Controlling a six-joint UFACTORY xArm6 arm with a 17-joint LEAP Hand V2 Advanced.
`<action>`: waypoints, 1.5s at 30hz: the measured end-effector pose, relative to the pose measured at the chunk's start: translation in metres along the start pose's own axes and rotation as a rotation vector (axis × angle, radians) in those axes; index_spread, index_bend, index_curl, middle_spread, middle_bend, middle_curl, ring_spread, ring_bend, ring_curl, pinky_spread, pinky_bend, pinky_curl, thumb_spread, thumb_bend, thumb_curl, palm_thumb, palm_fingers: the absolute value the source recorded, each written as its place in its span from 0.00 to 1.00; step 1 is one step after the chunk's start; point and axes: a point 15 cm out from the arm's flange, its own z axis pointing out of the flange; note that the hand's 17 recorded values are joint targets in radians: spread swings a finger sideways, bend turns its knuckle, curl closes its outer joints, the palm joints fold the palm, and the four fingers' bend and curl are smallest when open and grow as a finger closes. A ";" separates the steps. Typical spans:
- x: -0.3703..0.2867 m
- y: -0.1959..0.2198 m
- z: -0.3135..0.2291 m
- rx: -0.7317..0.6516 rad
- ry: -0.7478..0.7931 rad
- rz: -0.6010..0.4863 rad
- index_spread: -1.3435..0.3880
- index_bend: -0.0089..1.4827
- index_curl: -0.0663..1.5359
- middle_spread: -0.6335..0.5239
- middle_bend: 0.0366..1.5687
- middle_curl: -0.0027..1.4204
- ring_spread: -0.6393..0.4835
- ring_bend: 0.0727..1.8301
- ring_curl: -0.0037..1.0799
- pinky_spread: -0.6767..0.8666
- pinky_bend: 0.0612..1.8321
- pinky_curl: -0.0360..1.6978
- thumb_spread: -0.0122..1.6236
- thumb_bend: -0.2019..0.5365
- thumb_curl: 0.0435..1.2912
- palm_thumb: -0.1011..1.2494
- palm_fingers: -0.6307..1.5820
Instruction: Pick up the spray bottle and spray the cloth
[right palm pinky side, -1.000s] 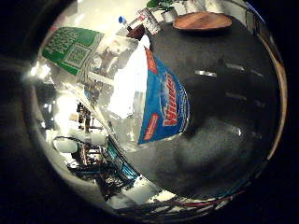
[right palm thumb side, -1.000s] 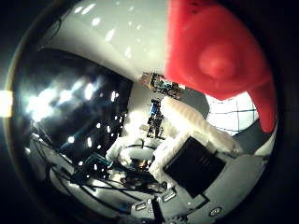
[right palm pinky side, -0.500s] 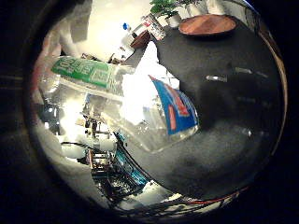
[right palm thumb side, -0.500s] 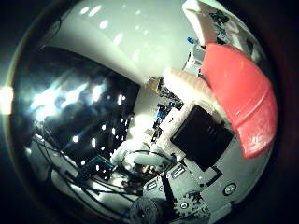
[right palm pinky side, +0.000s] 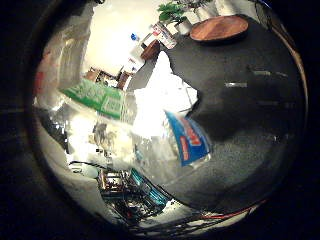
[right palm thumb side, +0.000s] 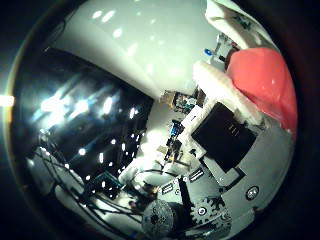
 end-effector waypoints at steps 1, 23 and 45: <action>-0.003 -0.001 -0.002 0.007 0.005 -0.005 0.53 0.60 0.73 0.31 0.69 0.74 0.36 0.72 0.71 0.26 0.61 0.69 0.63 0.26 0.44 0.84 0.78; -0.068 -0.023 -0.043 0.024 0.143 0.014 0.59 0.67 0.69 0.39 0.78 0.67 0.36 0.72 0.74 0.29 0.56 0.85 0.62 0.26 0.53 0.86 0.78; -0.116 -0.091 0.012 -0.224 0.283 0.121 0.60 0.70 0.66 0.39 0.81 0.64 0.36 0.73 0.74 0.29 0.55 0.86 0.59 0.25 0.58 0.84 0.78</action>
